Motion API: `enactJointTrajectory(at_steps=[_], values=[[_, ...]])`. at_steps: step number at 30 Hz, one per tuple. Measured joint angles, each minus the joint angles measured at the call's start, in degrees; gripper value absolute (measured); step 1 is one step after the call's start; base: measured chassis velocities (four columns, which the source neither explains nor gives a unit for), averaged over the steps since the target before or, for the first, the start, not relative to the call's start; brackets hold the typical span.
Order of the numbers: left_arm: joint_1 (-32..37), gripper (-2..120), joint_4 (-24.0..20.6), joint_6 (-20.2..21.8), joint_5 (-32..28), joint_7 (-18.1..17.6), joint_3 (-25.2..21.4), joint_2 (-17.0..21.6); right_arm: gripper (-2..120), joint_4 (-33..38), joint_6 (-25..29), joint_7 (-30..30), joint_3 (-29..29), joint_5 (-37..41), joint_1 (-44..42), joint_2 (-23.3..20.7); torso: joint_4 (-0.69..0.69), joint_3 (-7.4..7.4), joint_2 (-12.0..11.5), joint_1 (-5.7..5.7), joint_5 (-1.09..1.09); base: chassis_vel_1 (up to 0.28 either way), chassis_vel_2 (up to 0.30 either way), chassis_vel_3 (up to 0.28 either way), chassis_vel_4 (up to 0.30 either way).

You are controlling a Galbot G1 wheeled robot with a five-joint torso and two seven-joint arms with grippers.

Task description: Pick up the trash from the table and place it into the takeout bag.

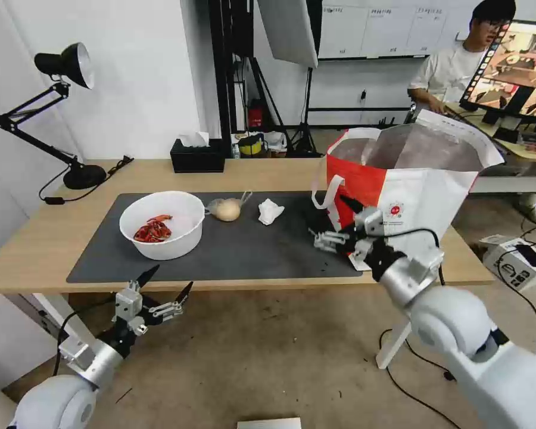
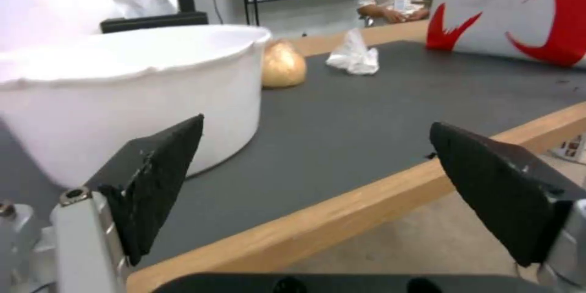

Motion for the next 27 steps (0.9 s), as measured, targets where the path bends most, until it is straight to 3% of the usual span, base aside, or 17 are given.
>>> enactJointTrajectory(at_steps=[9,27], values=[[0.75,100,1.18,-0.93,0.94,-0.03,-0.85,-1.65,100,-2.90,7.72,2.21,-0.16,-7.01,-10.45,4.87,0.00,0.00,0.00,0.00,0.00,0.000,0.000,0.000,0.000],[1.46,100,1.65,-1.22,1.67,-0.17,-0.69,-2.72,100,-3.12,7.72,4.28,-1.99,-7.28,-10.82,6.43,0.00,0.00,-0.01,-0.01,0.00,0.000,0.000,0.000,0.000]])
